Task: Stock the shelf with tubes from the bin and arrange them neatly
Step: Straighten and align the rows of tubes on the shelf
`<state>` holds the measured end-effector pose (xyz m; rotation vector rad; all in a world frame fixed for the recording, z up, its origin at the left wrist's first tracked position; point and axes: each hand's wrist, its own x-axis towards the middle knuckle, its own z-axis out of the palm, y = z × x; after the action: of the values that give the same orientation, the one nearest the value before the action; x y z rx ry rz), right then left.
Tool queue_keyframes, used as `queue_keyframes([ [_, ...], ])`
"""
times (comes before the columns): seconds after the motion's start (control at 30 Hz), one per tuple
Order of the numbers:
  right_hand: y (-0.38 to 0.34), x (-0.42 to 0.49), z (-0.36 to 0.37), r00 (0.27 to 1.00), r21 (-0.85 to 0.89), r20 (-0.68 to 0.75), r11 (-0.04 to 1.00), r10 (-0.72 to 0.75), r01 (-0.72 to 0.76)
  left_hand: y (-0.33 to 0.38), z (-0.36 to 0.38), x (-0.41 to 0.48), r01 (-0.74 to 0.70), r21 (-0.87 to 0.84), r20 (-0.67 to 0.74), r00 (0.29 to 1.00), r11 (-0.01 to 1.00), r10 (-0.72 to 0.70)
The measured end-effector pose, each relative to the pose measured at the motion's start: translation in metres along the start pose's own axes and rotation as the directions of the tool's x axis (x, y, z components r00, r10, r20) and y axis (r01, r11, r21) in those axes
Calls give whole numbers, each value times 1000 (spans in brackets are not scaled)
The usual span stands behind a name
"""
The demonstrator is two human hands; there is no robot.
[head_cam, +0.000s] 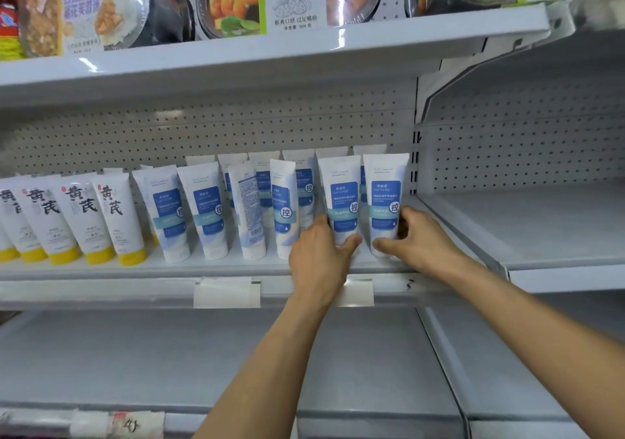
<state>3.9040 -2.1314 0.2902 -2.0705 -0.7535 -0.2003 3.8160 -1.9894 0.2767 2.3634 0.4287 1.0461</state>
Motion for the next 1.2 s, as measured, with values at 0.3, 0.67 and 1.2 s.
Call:
queue_keyframes([
  [0.3, 0, -1, 1, 1000, 8, 5, 1000, 1, -1, 2, -2, 0, 1, -1, 4, 1000, 1000, -1],
  [0.67, -7, -10, -5, 997, -48, 11, 996, 77, -76, 7, -12, -6, 38, 83, 111, 993, 996, -48],
  [1.2, -88, -43, 42, 968, -106, -127, 974, -215, 202, -85, -93, -8, 91, -133, -123, 987, 987, -107],
])
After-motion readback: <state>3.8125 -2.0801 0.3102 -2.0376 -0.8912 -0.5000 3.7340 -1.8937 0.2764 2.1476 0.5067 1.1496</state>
